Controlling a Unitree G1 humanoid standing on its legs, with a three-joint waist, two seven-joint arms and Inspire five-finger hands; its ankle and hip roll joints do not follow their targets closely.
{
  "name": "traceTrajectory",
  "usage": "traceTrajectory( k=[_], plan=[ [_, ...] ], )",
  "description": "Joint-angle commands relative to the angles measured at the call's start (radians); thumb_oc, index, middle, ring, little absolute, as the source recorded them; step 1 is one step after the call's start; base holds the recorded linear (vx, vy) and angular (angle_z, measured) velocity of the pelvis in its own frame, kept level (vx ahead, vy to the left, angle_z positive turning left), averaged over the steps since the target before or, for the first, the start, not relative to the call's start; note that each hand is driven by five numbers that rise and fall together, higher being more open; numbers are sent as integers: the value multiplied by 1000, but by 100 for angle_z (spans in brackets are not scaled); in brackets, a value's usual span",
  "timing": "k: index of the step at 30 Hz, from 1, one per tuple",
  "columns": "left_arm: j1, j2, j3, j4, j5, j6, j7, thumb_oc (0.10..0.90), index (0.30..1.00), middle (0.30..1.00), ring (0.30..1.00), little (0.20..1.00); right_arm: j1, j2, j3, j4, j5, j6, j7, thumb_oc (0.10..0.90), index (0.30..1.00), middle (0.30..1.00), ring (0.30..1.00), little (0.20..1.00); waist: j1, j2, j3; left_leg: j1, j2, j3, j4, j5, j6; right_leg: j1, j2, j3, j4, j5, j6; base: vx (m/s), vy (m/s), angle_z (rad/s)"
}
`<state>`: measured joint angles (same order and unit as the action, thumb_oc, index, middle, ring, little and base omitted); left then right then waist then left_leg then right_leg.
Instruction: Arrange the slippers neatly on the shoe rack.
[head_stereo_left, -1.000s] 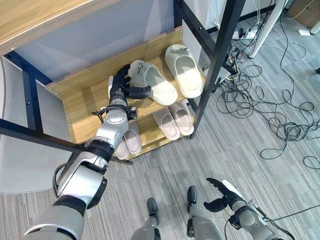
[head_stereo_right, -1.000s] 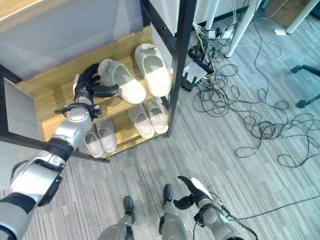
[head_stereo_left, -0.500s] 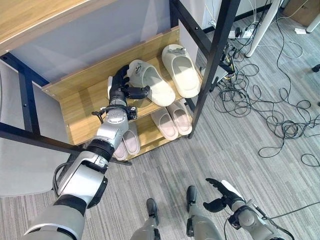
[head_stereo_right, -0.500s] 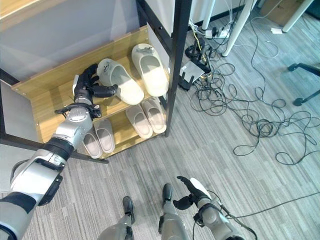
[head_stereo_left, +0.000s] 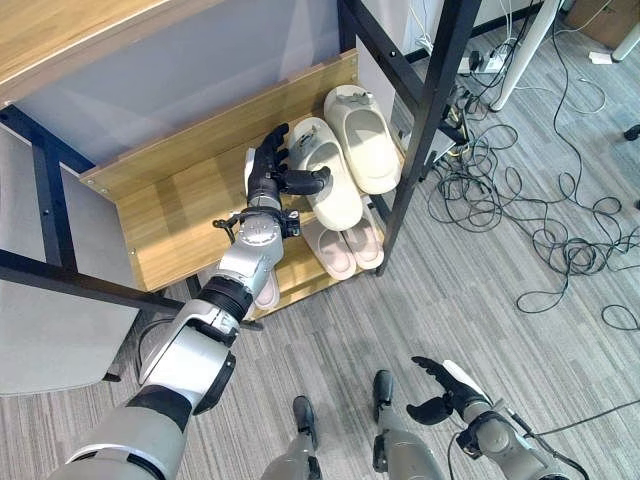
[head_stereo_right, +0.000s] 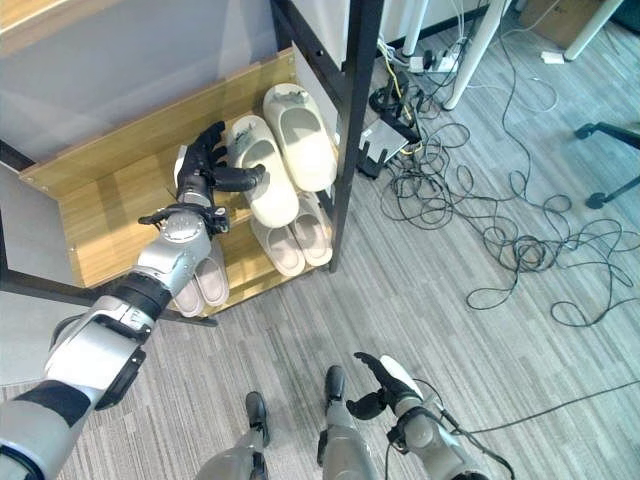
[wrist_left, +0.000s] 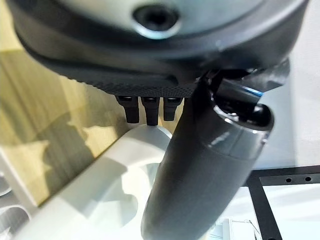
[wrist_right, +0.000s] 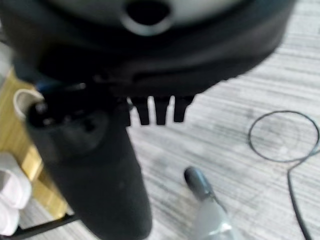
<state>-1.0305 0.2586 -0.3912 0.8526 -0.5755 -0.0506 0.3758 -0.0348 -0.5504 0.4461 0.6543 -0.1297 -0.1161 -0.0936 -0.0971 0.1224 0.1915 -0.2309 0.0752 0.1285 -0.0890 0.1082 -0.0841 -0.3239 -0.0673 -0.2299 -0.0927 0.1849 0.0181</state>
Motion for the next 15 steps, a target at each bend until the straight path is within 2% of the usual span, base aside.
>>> traceTrajectory(
  k=[1, 7, 15],
  plan=[
    [-179, -68, -4, 37, -6, -93, -30, 800, 900, 900, 900, 900, 41, -63, -6, -54, 22, -32, -14, 800, 900, 900, 900, 900, -11, -4, -25, -31, -20, -34, 2, 9, -19, 17, -34, -8, 88, -150, 94, 0, 0, 0],
    [-170, -76, -9, 29, 9, -91, -30, 800, 900, 900, 900, 900, 47, -71, -9, -60, 17, -32, -12, 800, 900, 900, 900, 900, -13, -1, -23, -29, -19, -30, 2, 9, -20, 14, -34, -5, 91, -152, 94, 0, 0, 0],
    [-171, -34, -14, 32, 50, -84, -35, 800, 900, 900, 900, 900, 64, -72, -18, -58, 13, -36, -4, 800, 900, 900, 900, 900, -7, 0, -33, -21, -17, -34, 2, 10, -23, 29, -31, -11, 91, -159, 91, 0, 0, 0]
  ],
)
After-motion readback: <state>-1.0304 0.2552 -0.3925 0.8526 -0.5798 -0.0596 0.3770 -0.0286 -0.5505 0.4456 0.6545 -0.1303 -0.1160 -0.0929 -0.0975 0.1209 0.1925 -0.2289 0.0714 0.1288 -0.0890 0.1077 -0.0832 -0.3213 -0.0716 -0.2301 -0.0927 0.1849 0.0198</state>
